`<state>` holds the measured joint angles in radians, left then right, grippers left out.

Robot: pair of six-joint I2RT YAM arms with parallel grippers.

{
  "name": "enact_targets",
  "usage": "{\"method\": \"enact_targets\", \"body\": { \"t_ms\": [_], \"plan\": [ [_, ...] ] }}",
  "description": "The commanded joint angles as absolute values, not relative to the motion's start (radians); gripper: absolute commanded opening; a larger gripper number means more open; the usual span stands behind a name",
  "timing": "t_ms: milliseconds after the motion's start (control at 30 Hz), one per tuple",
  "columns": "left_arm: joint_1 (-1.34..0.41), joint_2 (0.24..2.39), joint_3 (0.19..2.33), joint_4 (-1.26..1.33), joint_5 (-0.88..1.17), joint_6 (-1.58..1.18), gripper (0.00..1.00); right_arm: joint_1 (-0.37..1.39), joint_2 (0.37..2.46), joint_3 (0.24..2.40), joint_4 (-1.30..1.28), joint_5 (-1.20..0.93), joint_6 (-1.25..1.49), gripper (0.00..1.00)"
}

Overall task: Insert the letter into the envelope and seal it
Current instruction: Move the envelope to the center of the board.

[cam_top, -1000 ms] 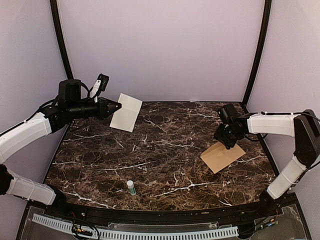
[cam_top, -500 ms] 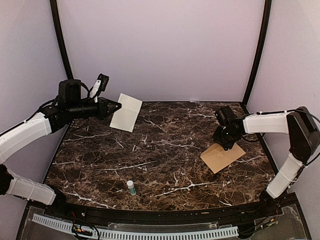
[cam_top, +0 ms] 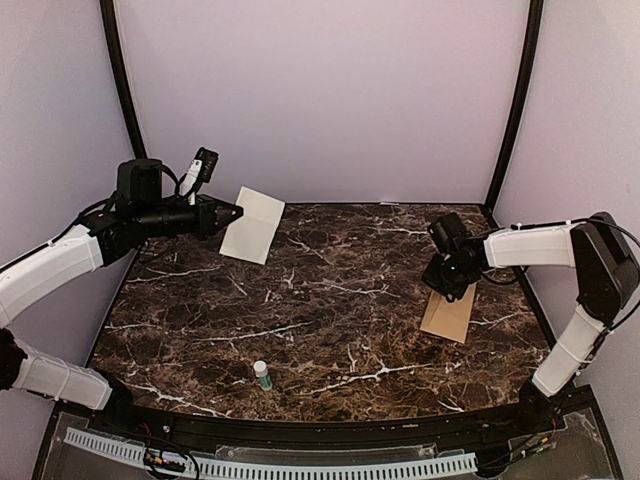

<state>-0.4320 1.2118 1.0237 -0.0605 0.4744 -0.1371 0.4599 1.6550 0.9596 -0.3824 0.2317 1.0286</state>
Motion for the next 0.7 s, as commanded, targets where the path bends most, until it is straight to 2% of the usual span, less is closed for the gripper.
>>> {"method": "enact_targets", "body": {
  "t_ms": [0, 200, 667],
  "plan": [
    [-0.433, 1.204, 1.017, -0.053, 0.492, -0.130, 0.00, 0.496, 1.618, 1.006, -0.396, 0.233, 1.018, 0.00],
    [-0.433, 1.210, 1.014, -0.044, 0.498, -0.137, 0.00, 0.582, 1.619, 1.097, -0.422, 0.232, 0.964, 0.00],
    [-0.433, 1.179, 0.985, -0.003, 0.484, -0.166, 0.00, 0.811, 1.794, 1.375, -0.513, 0.162, 0.825, 0.00]
  ]
}}
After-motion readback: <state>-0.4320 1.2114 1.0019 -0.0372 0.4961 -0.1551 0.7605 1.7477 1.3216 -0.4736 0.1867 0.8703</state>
